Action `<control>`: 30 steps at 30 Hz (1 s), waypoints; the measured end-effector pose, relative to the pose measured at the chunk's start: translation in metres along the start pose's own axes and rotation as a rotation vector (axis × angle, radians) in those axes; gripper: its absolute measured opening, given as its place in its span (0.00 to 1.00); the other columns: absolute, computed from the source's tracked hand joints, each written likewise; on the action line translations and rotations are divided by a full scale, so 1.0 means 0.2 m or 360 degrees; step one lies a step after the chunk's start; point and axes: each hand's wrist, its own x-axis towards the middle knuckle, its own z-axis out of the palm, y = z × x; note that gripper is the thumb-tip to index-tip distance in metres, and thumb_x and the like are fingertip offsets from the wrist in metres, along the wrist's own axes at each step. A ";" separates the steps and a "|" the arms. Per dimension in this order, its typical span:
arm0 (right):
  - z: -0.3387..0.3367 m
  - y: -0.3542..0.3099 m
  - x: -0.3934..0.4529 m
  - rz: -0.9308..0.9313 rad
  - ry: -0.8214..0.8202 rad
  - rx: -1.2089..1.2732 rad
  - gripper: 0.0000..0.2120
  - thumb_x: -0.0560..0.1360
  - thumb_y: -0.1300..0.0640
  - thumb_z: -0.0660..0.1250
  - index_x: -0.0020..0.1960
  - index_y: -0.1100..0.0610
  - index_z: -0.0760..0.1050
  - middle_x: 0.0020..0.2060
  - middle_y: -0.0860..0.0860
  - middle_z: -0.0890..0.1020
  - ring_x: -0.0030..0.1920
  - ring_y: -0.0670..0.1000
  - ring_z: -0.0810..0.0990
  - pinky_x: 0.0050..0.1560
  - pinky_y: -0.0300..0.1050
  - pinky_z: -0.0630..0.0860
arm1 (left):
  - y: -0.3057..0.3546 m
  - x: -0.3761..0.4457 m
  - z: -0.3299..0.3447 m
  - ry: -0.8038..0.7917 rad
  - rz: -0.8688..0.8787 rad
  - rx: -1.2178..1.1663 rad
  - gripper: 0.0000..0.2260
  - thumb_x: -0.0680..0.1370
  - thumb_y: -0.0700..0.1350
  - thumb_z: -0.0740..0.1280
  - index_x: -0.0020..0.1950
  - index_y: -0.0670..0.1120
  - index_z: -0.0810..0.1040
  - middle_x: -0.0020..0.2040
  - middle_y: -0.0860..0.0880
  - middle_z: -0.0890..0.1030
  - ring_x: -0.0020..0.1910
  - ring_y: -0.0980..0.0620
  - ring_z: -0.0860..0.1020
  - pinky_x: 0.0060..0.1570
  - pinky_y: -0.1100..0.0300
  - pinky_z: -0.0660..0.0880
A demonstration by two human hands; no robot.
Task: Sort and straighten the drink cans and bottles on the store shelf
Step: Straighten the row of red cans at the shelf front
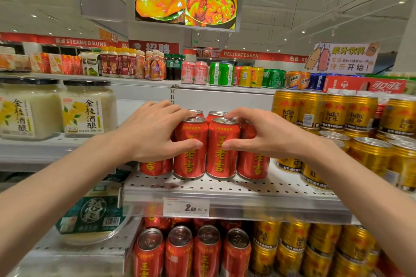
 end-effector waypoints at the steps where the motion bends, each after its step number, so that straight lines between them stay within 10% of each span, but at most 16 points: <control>1: 0.00 0.00 0.00 -0.0010 0.0003 -0.0024 0.36 0.70 0.31 0.69 0.73 0.44 0.66 0.63 0.46 0.78 0.59 0.47 0.76 0.60 0.48 0.77 | 0.00 0.00 0.00 0.0006 0.0001 0.0000 0.40 0.72 0.78 0.48 0.75 0.56 0.66 0.63 0.55 0.78 0.62 0.52 0.73 0.60 0.52 0.68; 21: 0.03 0.06 -0.14 0.0233 0.0099 0.0333 0.47 0.67 0.33 0.69 0.80 0.44 0.54 0.76 0.48 0.65 0.67 0.46 0.72 0.67 0.50 0.75 | 0.02 -0.02 -0.02 0.0082 -0.0060 -0.0060 0.39 0.71 0.77 0.50 0.72 0.55 0.70 0.61 0.54 0.78 0.60 0.52 0.72 0.59 0.52 0.69; 30: 0.21 0.02 -0.41 0.0445 0.0496 0.0883 0.41 0.72 0.39 0.70 0.80 0.43 0.55 0.74 0.43 0.68 0.68 0.41 0.70 0.63 0.39 0.69 | 0.16 -0.24 0.03 0.0721 -0.0072 -0.0619 0.23 0.77 0.59 0.65 0.67 0.47 0.76 0.62 0.51 0.77 0.63 0.51 0.73 0.65 0.57 0.69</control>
